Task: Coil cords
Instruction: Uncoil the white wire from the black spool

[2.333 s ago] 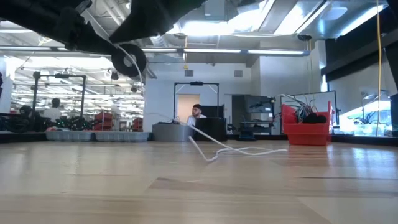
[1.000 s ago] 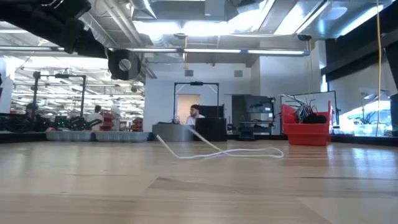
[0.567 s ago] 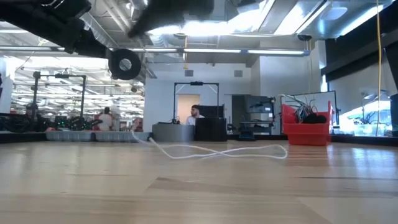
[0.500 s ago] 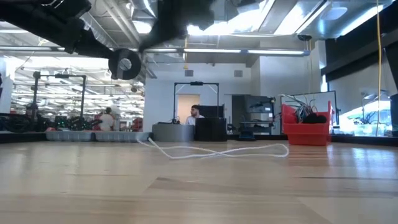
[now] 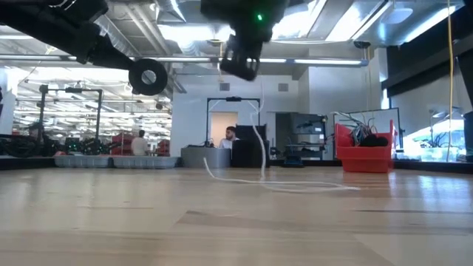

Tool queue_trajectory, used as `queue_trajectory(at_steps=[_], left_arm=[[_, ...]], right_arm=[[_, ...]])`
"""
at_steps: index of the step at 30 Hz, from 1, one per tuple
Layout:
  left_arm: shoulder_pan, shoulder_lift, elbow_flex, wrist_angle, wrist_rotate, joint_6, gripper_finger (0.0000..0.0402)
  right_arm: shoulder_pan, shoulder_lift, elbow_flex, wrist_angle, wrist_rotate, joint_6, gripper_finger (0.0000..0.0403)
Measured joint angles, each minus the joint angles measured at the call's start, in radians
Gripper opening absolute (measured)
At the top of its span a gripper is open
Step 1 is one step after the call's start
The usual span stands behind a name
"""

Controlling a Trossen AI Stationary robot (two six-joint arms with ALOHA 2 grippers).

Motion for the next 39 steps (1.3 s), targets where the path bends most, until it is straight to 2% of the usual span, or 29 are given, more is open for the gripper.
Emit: queue_trajectory(at_steps=[2,4,8,12,16,22,25,28,30,32,36,39], left_arm=[[0.0,0.0,0.0,0.0,0.0,-0.001,0.0004],[0.0,0.0,0.0,-0.001,0.0,-0.002,0.0004],[0.0,0.0,0.0,-0.001,0.0,-0.002,0.0004],[0.0,0.0,0.0,-0.002,0.0,-0.001,0.0004],[0.0,0.0,0.0,-0.002,0.0,-0.001,0.0004],[0.0,0.0,0.0,-0.007,0.0,-0.003,0.0004],[0.0,0.0,0.0,-0.007,0.0,-0.003,0.0004],[0.0,0.0,0.0,-0.008,0.0,-0.003,0.0004],[0.0,0.0,0.0,-0.008,0.0,-0.003,0.0004],[0.0,0.0,0.0,-0.008,0.0,-0.003,0.0004],[0.0,0.0,0.0,-0.008,0.0,-0.003,0.0004],[0.0,0.0,0.0,-0.009,0.0,-0.003,0.0004]], right_arm=[[0.018,0.0,0.0,0.106,0.11,-0.074,0.0003],[0.037,-0.001,0.0,0.228,0.165,-0.178,0.0003],[0.083,-0.001,0.0,0.53,0.128,-0.435,0.0003],[0.137,-0.002,0.0,0.797,-0.057,-0.607,0.0003],[0.191,-0.002,0.0,0.91,-0.311,-0.666,0.0003],[0.241,-0.002,0.0,0.901,-0.697,-0.687,0.0003],[0.247,-0.002,0.0,0.858,-0.837,-0.686,0.0003],[0.253,-0.002,0.0,0.777,-0.921,-0.62,0.0003],[0.253,-0.002,0.0,0.708,-0.927,-0.539,0.0003],[0.251,-0.002,0.0,0.645,-0.883,-0.468,0.0003],[0.233,-0.002,-0.001,0.624,-0.635,-0.349,0.0009],[0.211,-0.002,-0.001,0.595,-0.442,-0.256,0.0036]])
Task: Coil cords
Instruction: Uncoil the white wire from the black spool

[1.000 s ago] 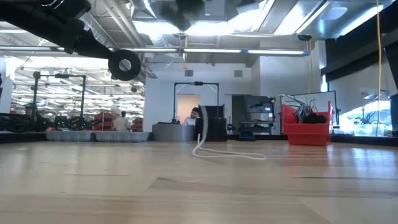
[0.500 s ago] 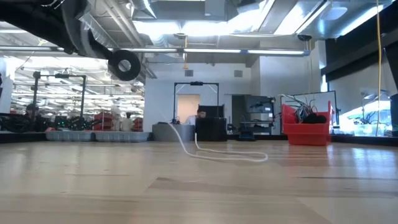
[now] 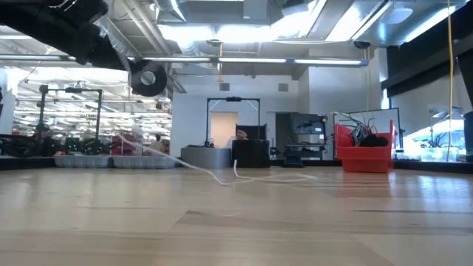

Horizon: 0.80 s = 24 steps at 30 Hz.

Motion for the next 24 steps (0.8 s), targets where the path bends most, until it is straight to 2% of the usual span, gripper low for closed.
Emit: queue_trajectory(at_steps=[3,7,10,14,20,24], left_arm=[[0.0,0.0,0.0,-0.009,0.0,0.0,0.0004],[0.0,0.0,0.0,-0.015,0.0,-0.004,0.0004],[0.0,0.0,0.0,-0.015,0.0,-0.002,0.0004],[-0.001,0.0,0.0,-0.013,0.009,-0.001,0.0004],[-0.003,0.0,0.0,0.003,0.079,0.021,0.0004],[-0.003,0.0,0.0,0.012,0.111,0.032,0.0004]], right_arm=[[-0.023,0.0,0.0,-0.091,0.092,0.069,0.0078],[-0.057,0.0,0.0,-0.212,0.088,0.118,0.0125],[-0.093,0.0,0.0,-0.239,0.071,0.117,0.0145],[-0.169,-0.001,0.0,-0.24,-0.029,0.147,0.0151],[-0.29,0.005,-0.009,-0.225,-0.315,0.291,0.0149],[-0.346,0.005,-0.077,-0.118,-0.379,0.351,0.0149]])
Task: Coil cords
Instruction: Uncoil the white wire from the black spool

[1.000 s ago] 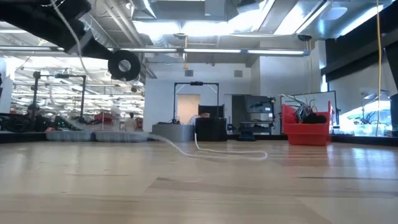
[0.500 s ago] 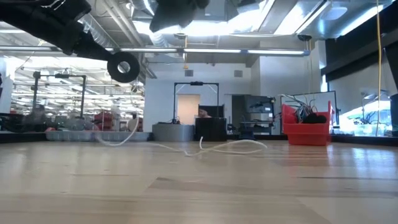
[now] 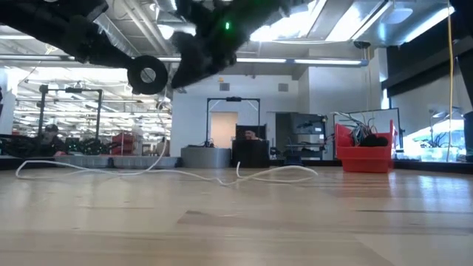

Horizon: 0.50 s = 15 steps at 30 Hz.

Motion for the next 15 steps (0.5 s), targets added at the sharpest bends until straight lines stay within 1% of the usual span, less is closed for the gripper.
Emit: queue_trajectory(at_steps=[2,6,8,10,15], left_arm=[[0.0,0.0,0.0,0.0,0.013,0.007,0.0004],[0.0,0.0,0.0,0.007,0.073,0.017,0.0004],[0.0,0.0,0.0,0.015,0.1,0.017,0.0004],[0.0,0.0,0.0,0.025,0.122,0.017,0.0004],[0.0,0.0,0.0,0.042,0.154,0.018,0.0004]], right_arm=[[-0.017,0.001,-0.036,0.079,-0.014,0.005,0.0149],[-0.031,0.001,-0.119,0.277,-0.144,0.006,0.0149],[-0.031,0.003,-0.141,0.345,-0.162,0.006,0.0149],[-0.03,0.003,-0.152,0.389,-0.163,0.006,0.0149],[-0.031,0.003,-0.161,0.376,-0.162,0.005,0.0147]])
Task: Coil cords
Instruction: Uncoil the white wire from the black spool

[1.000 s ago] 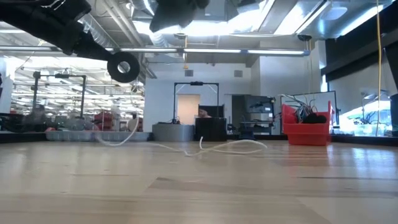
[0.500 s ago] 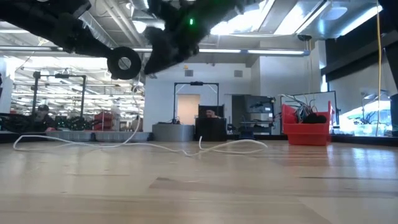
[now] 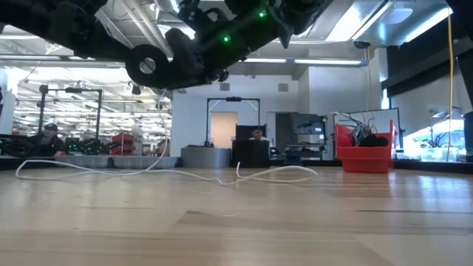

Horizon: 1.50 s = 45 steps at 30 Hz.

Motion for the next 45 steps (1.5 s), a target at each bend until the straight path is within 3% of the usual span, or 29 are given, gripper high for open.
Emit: queue_trajectory(at_steps=[4,11,17,20,25,32,45], left_arm=[[0.0,0.0,0.0,0.0,0.001,0.0,0.0004],[0.0,0.0,0.0,-0.008,0.001,0.006,0.0004],[0.001,0.0,0.0,-0.017,0.001,0.006,0.0004],[0.0,0.0,0.0,-0.017,0.001,0.006,0.0004],[0.0,0.001,0.0,0.001,0.008,-0.005,0.0004],[0.0,0.001,0.001,0.026,-0.003,-0.043,0.0004],[0.001,0.023,0.0,0.082,-0.004,-0.095,0.0004]], right_arm=[[0.0,0.0,0.001,0.004,0.0,-0.007,0.0119],[0.007,-0.005,0.001,-0.031,0.034,-0.095,0.0012],[0.061,-0.046,0.001,-0.058,0.244,-0.209,0.0027],[0.101,-0.074,0.001,-0.048,0.298,-0.252,0.0017],[0.161,-0.092,0.001,0.081,0.273,-0.323,0.0007],[0.169,-0.092,0.001,0.199,0.053,-0.312,0.0009],[0.161,-0.058,0.002,0.213,0.084,-0.303,0.0005]])
